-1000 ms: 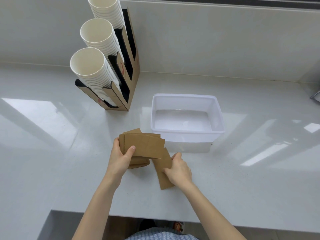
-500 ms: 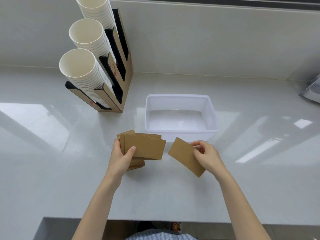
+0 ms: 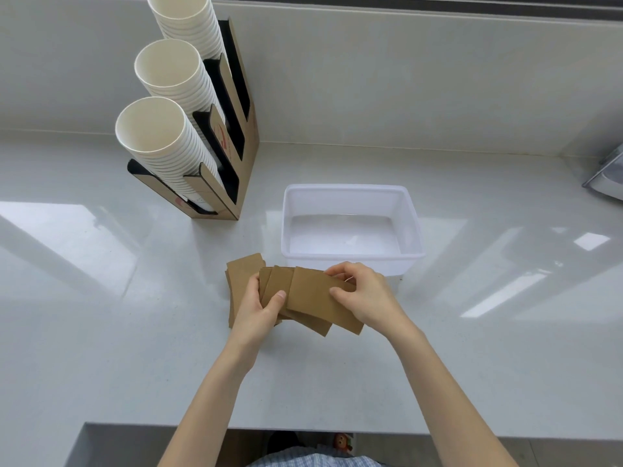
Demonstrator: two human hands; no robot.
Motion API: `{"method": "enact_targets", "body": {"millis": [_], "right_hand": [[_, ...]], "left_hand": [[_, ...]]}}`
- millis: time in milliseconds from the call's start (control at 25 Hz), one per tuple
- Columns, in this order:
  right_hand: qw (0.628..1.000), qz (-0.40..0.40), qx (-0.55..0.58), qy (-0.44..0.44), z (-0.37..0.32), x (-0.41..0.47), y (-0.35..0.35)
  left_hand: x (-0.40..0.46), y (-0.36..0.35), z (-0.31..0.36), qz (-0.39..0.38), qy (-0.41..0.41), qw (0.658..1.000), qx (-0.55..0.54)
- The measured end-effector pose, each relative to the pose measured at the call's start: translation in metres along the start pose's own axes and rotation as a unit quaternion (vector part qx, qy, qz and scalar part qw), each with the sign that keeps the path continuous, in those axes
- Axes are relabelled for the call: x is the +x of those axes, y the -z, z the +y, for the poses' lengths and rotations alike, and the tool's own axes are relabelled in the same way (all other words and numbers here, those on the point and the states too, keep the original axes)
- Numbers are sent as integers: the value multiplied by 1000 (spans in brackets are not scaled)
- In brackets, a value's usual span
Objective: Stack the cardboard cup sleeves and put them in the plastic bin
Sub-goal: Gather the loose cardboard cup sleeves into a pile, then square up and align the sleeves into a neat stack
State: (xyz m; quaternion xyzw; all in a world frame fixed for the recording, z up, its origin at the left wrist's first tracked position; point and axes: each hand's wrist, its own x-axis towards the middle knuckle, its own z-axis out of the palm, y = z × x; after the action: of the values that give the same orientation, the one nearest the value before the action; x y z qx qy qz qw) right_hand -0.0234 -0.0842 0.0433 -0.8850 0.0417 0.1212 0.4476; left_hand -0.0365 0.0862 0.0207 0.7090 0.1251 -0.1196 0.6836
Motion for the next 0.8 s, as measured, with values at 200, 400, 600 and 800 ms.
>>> {"method": "enact_targets", "body": {"millis": [200,400,600,800], "right_hand": [[1000,19,-3,10,-3,0,-5],[1000,13,1,15,-2,-4,-9],[995,61,75,-25,14,-12,-7],[953,-9,290,-90,44,-22,-3]], "left_hand": [[-2,-5,1,-15,7,998,-53],[-5,-16,0,-32,9,999,-41],[-5,-24,-2,-24,2,999,-30],[-4,-30,-4,-73,-20,997,2]]}}
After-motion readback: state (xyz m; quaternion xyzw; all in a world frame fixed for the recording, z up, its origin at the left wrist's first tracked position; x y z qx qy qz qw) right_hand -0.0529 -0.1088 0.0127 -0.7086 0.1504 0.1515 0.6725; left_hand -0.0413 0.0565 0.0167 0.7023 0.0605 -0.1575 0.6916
